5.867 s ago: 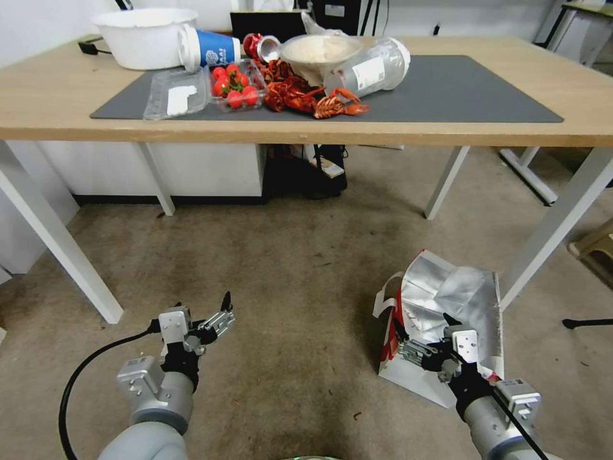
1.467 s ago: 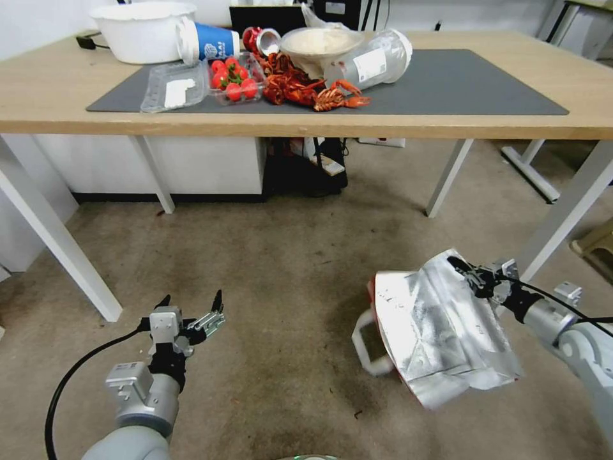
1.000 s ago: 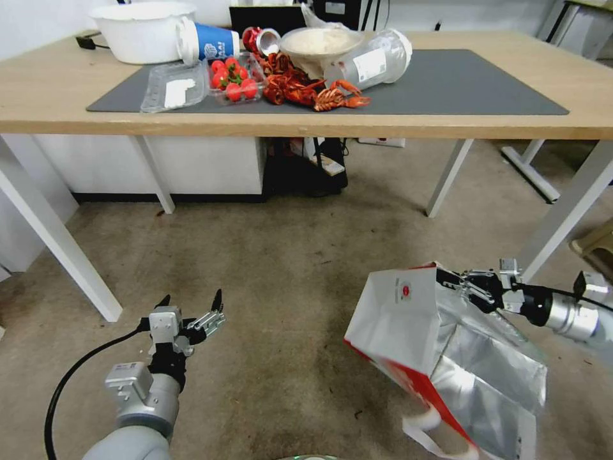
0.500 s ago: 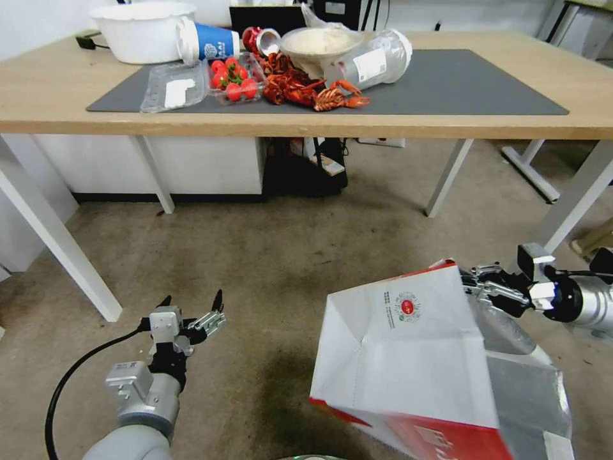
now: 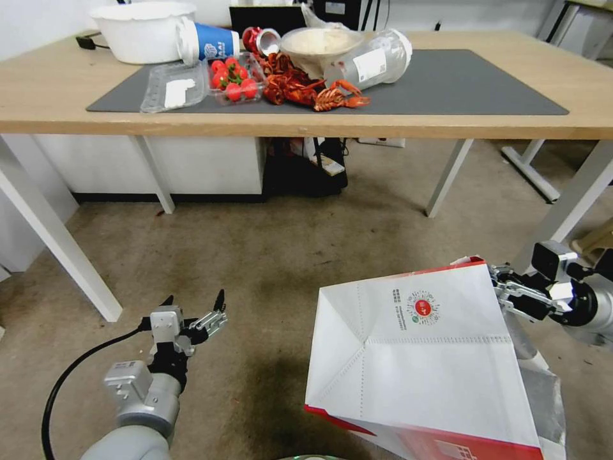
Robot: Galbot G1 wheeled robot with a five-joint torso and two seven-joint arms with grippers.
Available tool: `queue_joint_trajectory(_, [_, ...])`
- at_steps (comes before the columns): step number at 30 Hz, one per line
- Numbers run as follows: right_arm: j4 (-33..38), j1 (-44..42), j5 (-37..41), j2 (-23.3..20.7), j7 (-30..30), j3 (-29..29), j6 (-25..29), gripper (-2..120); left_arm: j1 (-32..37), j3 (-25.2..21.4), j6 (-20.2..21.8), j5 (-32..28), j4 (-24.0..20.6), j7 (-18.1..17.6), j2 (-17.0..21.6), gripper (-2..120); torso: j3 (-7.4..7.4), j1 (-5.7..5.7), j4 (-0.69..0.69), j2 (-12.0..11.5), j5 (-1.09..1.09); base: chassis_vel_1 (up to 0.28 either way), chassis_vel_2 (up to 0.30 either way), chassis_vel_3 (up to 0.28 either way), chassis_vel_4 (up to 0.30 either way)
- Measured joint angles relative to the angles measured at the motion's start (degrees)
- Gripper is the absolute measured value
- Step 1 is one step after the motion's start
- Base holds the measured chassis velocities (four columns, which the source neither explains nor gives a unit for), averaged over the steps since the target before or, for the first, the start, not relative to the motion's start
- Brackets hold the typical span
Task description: Pick up the food delivery bag from the floor and place it on the table.
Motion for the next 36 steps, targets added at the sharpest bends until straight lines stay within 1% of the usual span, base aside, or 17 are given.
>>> queue_joint_trajectory(4, [0.0,-0.2,1.1,0.1,-1.3,0.0,-0.7,0,0.0,0.0,0.0,0.0,-0.1,0.1,-0.1,100,0.0,0.0,0.0,0.0,0.0,0.0,0.0,0.0,0.0])
queue_joint_trajectory(15, [0.1,-0.7,0.2,0.7,-2.6,0.3,-0.8,0,0.5,-0.2,-0.5,0.2,-0.6,-0.1,-0.3,100,0.0,0.0,0.0,0.0,0.0,0.0,0.0,0.0,0.0])
queue_joint_trajectory(17, [0.5,-0.7,0.1,0.8,-3.3,0.3,-0.9,0,1.2,-0.2,0.4,-0.2,-1.5,0.7,-0.5,100,0.09,0.0,0.0,0.2,0.0,0.0,0.0,0.0,0.0])
queue_joint_trajectory(21, [0.9,-0.9,-0.2,1.0,-3.5,0.3,-1.0,0,1.2,-0.2,0.6,-0.3,-1.7,0.6,-0.6,100,0.3,0.02,0.0,0.4,-0.01,0.0,0.0,0.0,0.0])
queue_joint_trajectory(22, [1.1,-0.9,-0.3,1.1,-3.5,0.3,-1.0,0,1.2,-0.3,0.5,-0.3,-1.8,0.4,-0.6,100,0.64,0.04,0.0,0.8,0.0,0.0,0.0,0.0,0.0])
queue_joint_trajectory(25, [1.2,-1.0,-0.3,1.2,-3.5,0.4,-1.0,0,1.2,-0.3,0.5,-0.4,-1.8,0.2,-0.6,100,0.93,0.05,0.0,1.1,0.0,0.0,0.0,0.0,0.0])
queue_joint_trajectory(26, [1.5,-1.0,-0.5,1.4,-3.5,0.4,-1.0,0,1.2,-0.4,0.4,-0.4,-1.9,-0.1,-0.5,100,1.82,0.05,0.0,1.9,-0.01,0.0,0.0,0.0,0.0])
queue_joint_trajectory(27, [1.5,-1.0,-0.5,1.4,-3.5,0.4,-1.0,0,1.2,-0.4,0.4,-0.4,-1.9,-0.1,-0.5,100,1.82,0.05,0.0,1.9,-0.01,0.0,0.0,0.0,0.0])
queue_joint_trajectory(28, [1.6,-1.0,-0.5,1.5,-3.5,0.4,-1.0,0,1.2,-0.5,0.4,-0.4,-2.0,-0.2,-0.5,100,2.2,0.05,0.0,2.3,0.0,0.0,0.0,0.0,0.0])
queue_joint_trajectory(31, [2.0,-1.0,-0.5,1.6,-3.4,0.4,-1.0,0,1.2,-0.5,0.4,-0.4,-2.1,-0.6,-0.5,100,3.71,0.12,0.0,3.9,-0.01,0.0,0.0,0.0,0.0])
queue_joint_trajectory(32, [2.0,-1.0,-0.5,1.6,-3.4,0.4,-1.0,0,1.2,-0.5,0.4,-0.4,-2.1,-0.6,-0.5,100,3.71,0.12,0.0,3.9,-0.01,0.0,0.0,0.0,0.0])
queue_joint_trajectory(34, [2.1,-1.0,-0.4,1.6,-3.3,0.4,-1.0,0,1.2,-0.5,0.4,-0.4,-2.1,-0.6,-0.5,100,4.33,0.24,0.0,4.6,-0.01,0.0,0.0,0.0,0.0])
queue_joint_trajectory(35, [2.1,-1.0,-0.4,1.6,-3.3,0.4,-1.0,0,1.2,-0.5,0.4,-0.4,-2.1,-0.6,-0.5,100,4.33,0.24,0.0,4.6,-0.01,0.0,0.0,0.0,0.0])
queue_joint_trajectory(36, [2.2,-0.9,-0.4,1.5,-3.2,0.4,-1.0,0,1.2,-0.5,0.3,-0.3,-2.1,-0.6,-0.5,100,4.81,0.33,0.0,5.2,-0.01,0.0,0.0,0.0,0.0])
